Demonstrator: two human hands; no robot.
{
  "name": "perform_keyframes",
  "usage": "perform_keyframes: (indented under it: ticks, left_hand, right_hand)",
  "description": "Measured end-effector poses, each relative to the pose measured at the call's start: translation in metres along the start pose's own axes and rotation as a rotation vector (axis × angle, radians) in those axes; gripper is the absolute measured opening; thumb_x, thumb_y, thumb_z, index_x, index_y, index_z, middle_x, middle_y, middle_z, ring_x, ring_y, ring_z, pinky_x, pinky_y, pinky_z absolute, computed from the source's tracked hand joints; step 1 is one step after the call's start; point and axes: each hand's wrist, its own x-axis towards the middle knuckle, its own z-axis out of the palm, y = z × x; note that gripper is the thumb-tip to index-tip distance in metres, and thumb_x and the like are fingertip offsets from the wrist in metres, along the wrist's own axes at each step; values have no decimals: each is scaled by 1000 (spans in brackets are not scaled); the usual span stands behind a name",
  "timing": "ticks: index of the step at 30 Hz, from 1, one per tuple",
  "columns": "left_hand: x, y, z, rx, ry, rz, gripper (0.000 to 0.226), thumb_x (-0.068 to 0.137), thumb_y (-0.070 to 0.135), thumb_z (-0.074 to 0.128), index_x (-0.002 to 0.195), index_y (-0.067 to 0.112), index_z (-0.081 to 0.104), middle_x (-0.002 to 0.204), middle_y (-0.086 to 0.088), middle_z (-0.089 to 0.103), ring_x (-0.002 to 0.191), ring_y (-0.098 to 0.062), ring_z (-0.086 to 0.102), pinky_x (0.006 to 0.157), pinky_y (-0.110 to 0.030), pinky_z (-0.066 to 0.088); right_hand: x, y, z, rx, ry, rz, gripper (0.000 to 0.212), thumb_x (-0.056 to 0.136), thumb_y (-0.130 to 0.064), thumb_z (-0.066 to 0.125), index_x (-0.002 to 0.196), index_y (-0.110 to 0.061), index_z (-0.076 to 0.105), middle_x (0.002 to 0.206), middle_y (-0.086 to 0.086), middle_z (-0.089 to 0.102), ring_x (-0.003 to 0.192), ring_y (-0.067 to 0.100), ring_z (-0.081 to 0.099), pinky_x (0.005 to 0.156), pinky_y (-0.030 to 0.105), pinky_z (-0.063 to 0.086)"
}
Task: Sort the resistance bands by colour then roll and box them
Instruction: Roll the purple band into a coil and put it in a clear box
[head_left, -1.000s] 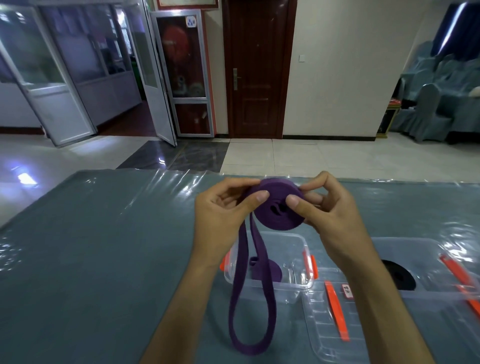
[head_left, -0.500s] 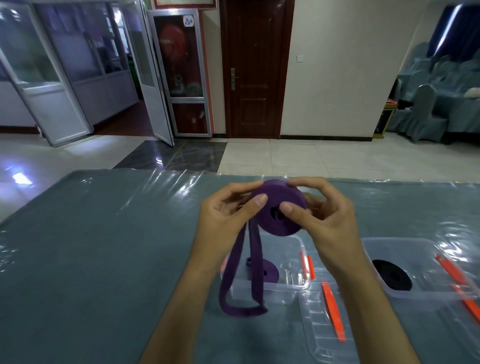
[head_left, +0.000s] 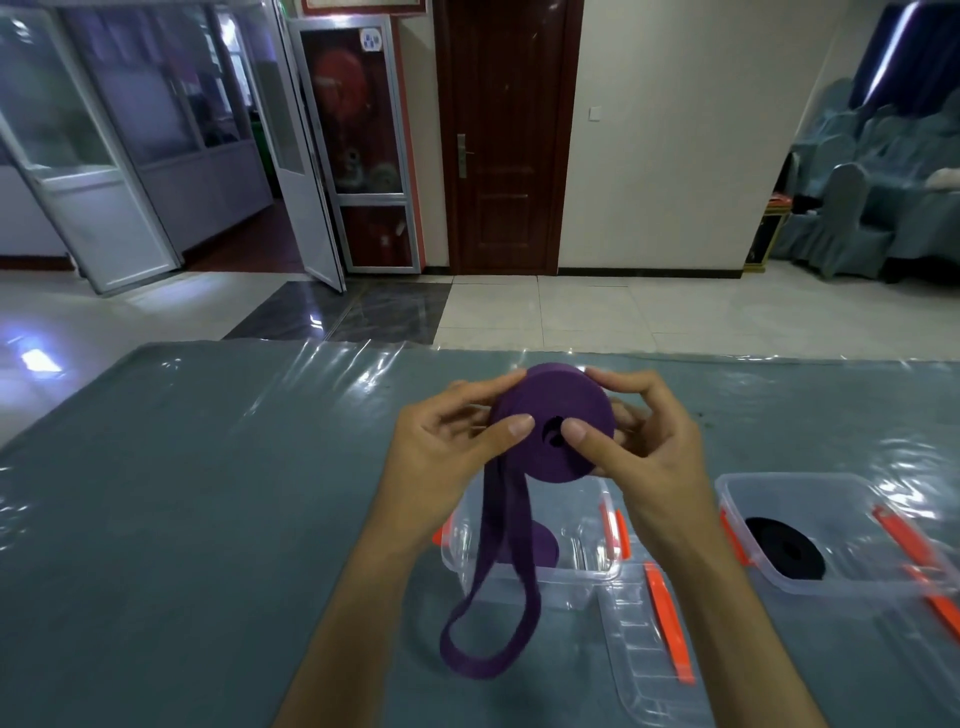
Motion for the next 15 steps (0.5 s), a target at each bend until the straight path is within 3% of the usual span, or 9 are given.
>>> perform_keyframes:
  ticks: [4,8,11,15]
  left_hand:
    - [-4,-4,9,5,228,35,26,79,26,92,101,26,80,101,-4,82,95,-21,80,77,-22,62]
    - [-3,-3,6,-35,103,10,26,86,22,86,110,25,76,112,-6,79,106,-22,77,86,-22,61]
    - [0,1,1,-12,32,52,32,85,19,87,114,29,80,114,-4,80,107,-21,77,89,-24,61]
    - [-2,-1,2,24,172,107,32,77,29,92,106,34,82,106,0,82,100,-17,79,86,-20,60]
  right_hand:
    - [3,5,1,-26,-20,35,52,81,-18,88,121,-25,56,106,11,81,92,31,80,73,32,65]
    - [3,6,1,-127,8,-122,63,83,-29,87,138,-41,60,115,3,79,105,25,77,83,31,64]
    - [0,12,2,-69,48,-146,51,80,-33,90,126,-36,67,120,6,77,108,26,76,85,35,64]
    - [0,10,5,27,11,-34,47,75,-41,93,110,-34,63,106,14,80,95,33,79,75,37,66]
